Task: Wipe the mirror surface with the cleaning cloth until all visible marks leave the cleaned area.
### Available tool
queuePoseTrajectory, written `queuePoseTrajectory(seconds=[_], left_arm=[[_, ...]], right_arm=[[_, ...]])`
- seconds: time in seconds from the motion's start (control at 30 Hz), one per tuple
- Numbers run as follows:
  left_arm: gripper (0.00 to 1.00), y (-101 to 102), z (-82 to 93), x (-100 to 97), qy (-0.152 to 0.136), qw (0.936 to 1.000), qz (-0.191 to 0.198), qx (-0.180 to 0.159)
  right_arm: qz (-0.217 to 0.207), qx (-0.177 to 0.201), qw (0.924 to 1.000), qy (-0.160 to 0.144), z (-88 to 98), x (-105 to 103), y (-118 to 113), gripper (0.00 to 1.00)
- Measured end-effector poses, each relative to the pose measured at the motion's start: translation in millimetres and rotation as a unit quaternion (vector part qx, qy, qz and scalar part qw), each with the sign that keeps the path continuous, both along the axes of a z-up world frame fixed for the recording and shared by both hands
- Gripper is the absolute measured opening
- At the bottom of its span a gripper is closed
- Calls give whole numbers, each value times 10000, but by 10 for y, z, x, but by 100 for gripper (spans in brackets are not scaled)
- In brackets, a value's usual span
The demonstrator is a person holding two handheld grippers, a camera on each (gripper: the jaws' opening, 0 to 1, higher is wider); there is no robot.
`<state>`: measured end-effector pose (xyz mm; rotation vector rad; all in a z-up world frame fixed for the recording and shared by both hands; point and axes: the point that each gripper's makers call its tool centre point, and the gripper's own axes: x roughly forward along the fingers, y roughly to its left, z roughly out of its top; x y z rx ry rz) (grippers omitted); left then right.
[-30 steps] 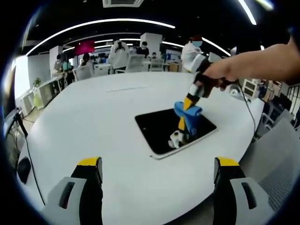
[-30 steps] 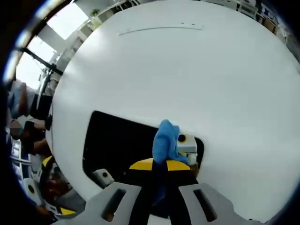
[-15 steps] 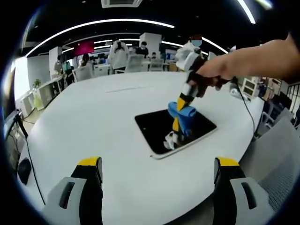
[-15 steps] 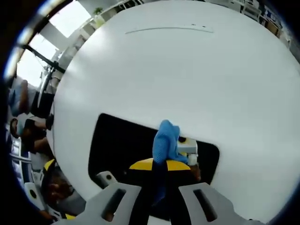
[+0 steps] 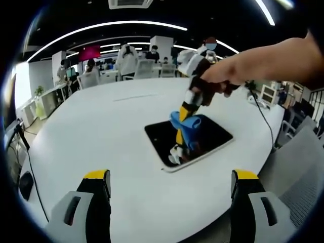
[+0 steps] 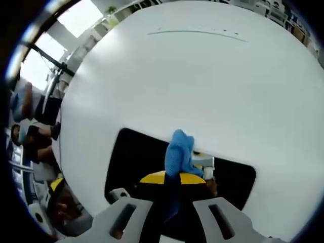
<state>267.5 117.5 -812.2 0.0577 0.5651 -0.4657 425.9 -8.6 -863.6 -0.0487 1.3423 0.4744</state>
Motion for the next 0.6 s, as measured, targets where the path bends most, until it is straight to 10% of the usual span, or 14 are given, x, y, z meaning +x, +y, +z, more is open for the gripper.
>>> queuePoseTrajectory(seconds=[0.6], left_arm=[[100, -6, 9, -6, -21, 10000, 21, -79]], right_arm=[[209, 39, 9998, -7, -32, 82, 361, 3]])
